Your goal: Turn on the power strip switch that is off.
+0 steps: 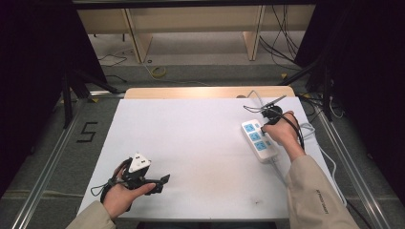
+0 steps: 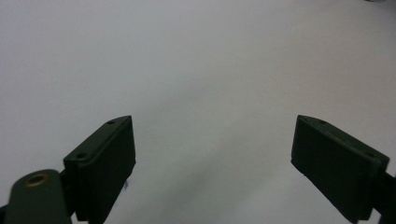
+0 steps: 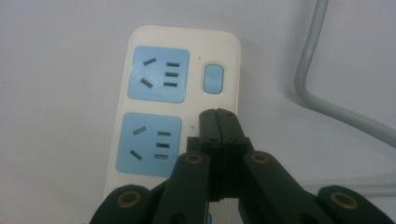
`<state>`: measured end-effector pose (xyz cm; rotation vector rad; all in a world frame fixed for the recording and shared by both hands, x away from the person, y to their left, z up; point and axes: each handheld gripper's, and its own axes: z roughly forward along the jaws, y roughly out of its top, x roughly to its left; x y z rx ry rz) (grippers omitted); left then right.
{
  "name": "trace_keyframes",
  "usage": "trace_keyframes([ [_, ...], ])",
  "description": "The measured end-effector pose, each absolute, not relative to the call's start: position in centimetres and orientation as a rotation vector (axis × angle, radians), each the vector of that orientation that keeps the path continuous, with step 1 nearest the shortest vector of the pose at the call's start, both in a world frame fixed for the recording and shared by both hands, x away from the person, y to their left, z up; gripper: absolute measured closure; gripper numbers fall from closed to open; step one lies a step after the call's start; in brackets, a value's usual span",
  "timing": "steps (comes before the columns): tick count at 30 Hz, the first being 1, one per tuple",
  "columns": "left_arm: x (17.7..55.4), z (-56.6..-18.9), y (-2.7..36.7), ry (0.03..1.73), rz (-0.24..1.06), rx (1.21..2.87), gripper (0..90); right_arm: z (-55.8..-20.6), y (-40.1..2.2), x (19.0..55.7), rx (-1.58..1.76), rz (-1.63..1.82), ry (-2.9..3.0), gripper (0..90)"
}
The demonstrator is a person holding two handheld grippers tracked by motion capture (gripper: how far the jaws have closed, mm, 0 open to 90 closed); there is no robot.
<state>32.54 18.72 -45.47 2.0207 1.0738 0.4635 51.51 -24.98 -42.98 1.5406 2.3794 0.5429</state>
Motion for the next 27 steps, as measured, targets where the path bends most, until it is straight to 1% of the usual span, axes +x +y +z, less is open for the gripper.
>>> trace_keyframes([
  [27,32.52,-45.44,18.64,1.069,0.459,2.018,13.5,-43.19,-24.53,51.62,1.531,0.489,2.384,90.0],
])
